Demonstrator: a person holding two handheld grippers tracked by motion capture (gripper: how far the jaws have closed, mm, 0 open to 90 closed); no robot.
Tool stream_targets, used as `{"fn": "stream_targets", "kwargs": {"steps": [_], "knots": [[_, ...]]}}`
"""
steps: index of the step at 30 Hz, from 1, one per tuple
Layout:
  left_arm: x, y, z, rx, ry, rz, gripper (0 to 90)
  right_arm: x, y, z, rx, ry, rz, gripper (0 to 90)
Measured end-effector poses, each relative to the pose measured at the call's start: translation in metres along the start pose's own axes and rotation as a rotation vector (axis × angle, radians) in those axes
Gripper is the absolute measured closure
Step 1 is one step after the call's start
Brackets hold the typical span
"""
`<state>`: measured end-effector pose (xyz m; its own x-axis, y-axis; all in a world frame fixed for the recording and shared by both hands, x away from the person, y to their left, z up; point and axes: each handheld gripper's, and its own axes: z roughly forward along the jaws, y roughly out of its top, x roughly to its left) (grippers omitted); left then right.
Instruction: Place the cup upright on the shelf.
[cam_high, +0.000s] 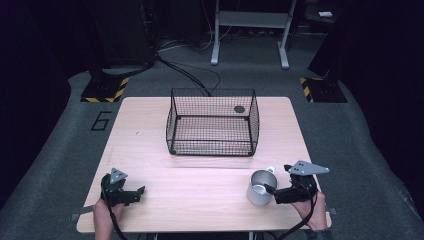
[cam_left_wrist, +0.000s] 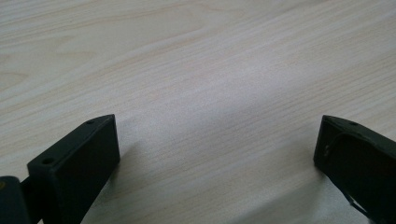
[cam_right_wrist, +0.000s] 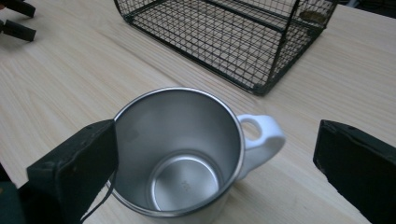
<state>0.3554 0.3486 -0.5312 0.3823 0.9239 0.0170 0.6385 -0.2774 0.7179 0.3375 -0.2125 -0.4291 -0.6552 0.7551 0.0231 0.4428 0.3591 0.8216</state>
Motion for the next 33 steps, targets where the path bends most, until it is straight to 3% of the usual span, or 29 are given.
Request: {"fn": "stream_targets", "kwargs": {"steps": [9,21,29,33], "knots": [[0.000,0.000,0.001,-0.005,0.002,-0.007,0.3,0.010,0.001,0.018,0.033,0.021,-0.054,0.3],[0.000,0.000,0.001,-0.001,-0.002,-0.010,0.3,0.017,0.003,0.025,0.034,0.069,-0.089,0.0],[0.000,0.000,0.000,-0.002,0.000,-0.007,0.3,0.018,-0.003,0.033,0.067,0.053,-0.104,0.2],[0.000,0.000,0.001,-0.001,-0.002,-0.009,0.3,0.019,-0.005,0.034,0.057,0.030,-0.105,2.8]]}}
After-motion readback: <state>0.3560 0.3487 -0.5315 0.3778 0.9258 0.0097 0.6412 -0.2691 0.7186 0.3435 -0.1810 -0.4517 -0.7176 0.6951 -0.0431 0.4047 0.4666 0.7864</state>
